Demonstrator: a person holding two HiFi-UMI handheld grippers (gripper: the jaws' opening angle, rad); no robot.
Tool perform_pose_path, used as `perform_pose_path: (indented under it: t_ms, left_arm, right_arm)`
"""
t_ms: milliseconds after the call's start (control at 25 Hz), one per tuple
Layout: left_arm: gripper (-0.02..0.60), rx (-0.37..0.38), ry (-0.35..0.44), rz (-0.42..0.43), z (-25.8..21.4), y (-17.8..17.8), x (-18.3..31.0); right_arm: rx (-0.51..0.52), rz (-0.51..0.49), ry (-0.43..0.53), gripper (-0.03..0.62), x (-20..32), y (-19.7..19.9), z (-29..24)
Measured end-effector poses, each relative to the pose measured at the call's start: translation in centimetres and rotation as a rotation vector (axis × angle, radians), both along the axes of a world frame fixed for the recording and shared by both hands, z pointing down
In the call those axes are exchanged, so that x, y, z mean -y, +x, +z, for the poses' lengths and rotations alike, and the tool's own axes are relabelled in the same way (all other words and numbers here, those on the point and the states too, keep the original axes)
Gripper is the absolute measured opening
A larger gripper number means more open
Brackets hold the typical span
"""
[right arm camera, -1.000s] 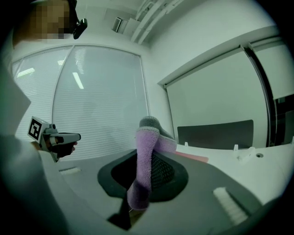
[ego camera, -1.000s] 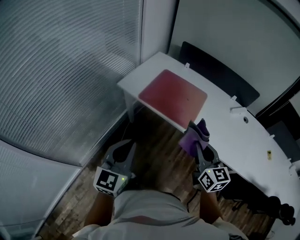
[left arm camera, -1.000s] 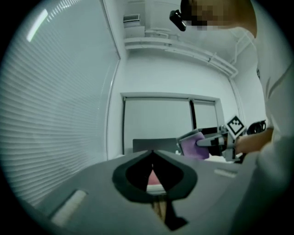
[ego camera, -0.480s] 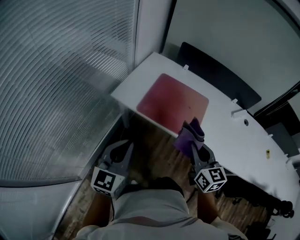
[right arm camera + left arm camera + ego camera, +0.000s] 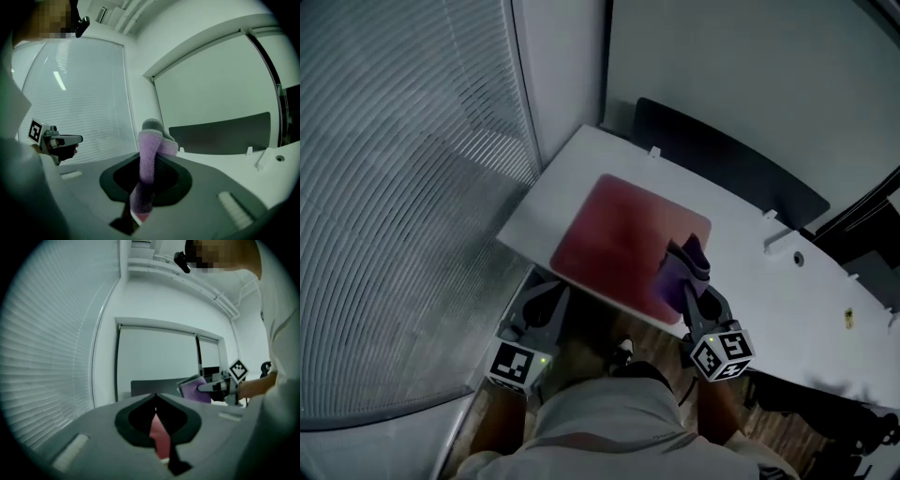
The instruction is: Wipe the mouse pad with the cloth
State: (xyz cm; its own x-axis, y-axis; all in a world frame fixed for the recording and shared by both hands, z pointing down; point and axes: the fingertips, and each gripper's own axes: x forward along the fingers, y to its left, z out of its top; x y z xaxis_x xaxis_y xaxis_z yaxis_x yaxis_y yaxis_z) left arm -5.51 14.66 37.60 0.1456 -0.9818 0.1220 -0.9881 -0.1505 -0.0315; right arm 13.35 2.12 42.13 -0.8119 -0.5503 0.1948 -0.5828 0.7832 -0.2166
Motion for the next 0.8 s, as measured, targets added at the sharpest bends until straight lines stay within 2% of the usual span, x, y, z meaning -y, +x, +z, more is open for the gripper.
perform_pose_path:
  t_ms: [160,280,440,520,640,800]
  left_arm:
    - [0.0,0.0,0.014,-0.016,-1.1,0.6,6.3]
    - [0.0,-0.019,-0.013,-0.024,-0.8,1.0,10.3]
    - [0.003,-0.007,-0.047,0.015,0.7,1.1,14.4]
    - [0.003,-0.002,-0.055,0.036,1.4,0.6,16.2]
    - [0.003,-0.037,-0.065,0.065,1.7,-0.6,18.8]
    - [0.003,-0.073,-0.073,0.123,3.1,-3.6,21.4]
  right_arm:
    - [0.017,-0.016,-0.02,0.051,5.7,0.6,0.2]
    - [0.014,-0.022,-0.03,0.049,9.4,1.1,1.0]
    - [0.007,-0.002,-0.057,0.049,13.0,1.2,2.4]
    - [-0.005,0.011,-0.074,0.049,14.2,1.0,3.1]
    - [-0.032,0.031,-0.089,0.048,15.8,0.1,3.9]
    - [-0.066,0.065,-0.101,0.049,17.4,-3.1,4.6]
